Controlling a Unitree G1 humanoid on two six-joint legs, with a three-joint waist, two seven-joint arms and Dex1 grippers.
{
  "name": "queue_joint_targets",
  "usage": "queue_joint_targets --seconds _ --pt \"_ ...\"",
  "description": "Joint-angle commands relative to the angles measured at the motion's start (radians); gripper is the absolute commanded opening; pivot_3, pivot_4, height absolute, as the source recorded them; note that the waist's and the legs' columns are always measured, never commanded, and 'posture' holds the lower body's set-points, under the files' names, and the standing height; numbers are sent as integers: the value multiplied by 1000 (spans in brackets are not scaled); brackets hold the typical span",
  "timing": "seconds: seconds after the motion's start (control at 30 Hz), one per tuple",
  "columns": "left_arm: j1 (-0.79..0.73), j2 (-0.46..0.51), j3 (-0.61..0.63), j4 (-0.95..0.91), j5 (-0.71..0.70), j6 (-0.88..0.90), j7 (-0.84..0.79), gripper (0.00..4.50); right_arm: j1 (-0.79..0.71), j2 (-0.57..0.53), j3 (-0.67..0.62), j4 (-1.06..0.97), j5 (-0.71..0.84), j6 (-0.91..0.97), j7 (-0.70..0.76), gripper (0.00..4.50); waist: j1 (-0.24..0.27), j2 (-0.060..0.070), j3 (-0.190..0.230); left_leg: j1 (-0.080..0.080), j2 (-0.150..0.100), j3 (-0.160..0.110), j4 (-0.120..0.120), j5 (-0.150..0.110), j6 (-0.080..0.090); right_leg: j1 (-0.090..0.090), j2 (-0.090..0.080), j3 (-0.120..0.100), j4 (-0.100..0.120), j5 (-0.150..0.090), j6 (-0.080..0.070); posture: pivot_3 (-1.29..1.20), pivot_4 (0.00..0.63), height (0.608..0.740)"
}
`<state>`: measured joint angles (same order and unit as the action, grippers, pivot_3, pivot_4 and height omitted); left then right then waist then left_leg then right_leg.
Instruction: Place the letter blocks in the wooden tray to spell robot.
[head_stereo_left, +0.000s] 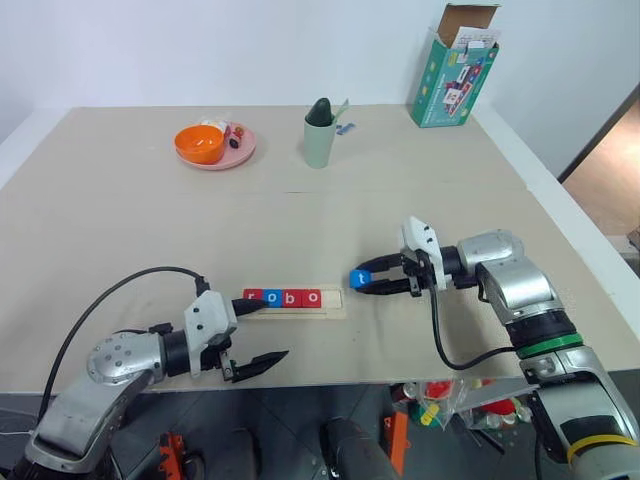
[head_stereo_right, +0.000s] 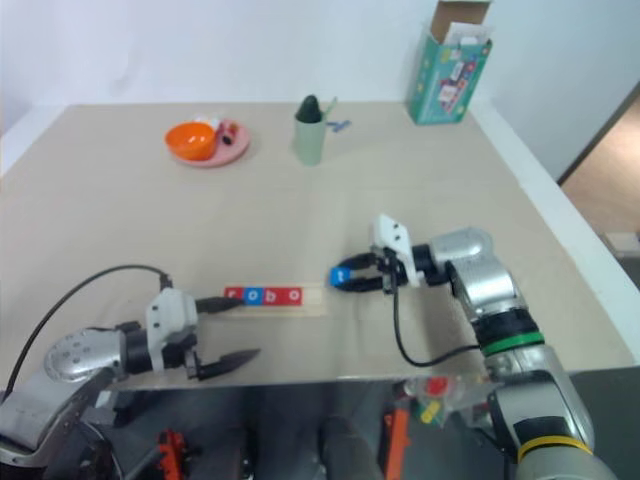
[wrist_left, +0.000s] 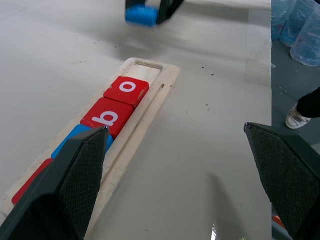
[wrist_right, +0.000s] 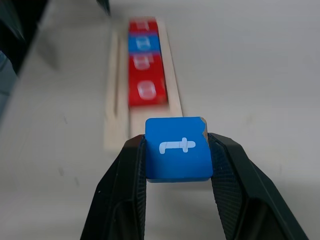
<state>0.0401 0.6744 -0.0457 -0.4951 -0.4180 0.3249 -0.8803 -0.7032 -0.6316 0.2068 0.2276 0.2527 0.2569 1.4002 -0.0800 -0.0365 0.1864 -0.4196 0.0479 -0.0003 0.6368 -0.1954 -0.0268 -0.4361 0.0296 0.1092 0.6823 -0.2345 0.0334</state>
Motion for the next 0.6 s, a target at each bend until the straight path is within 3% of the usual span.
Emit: queue_joint_targets --seconds 0.03,0.33,0.6 --pt "3 0 15 -28 -1 -15 4 4500 14 9 11 -110 -3 61 -48 1209 1 0 0 0 0 0 0 0 0 0 0 0 0 0 0 0 150 740" --pt "-4 -7 17 -36 -6 -8 18 4500 34 46 108 -112 -109 67 -132 1209 1 0 0 0 0 1 1 0 -1 0 0 1 0 0 0 0 150 740" --pt "1 -8 7 -41 2 -10 26 4500 16 77 121 -80 -131 80 -146 1209 1 0 0 0 0 1 1 0 -1 0 0 0 0 0 0 0 150 740"
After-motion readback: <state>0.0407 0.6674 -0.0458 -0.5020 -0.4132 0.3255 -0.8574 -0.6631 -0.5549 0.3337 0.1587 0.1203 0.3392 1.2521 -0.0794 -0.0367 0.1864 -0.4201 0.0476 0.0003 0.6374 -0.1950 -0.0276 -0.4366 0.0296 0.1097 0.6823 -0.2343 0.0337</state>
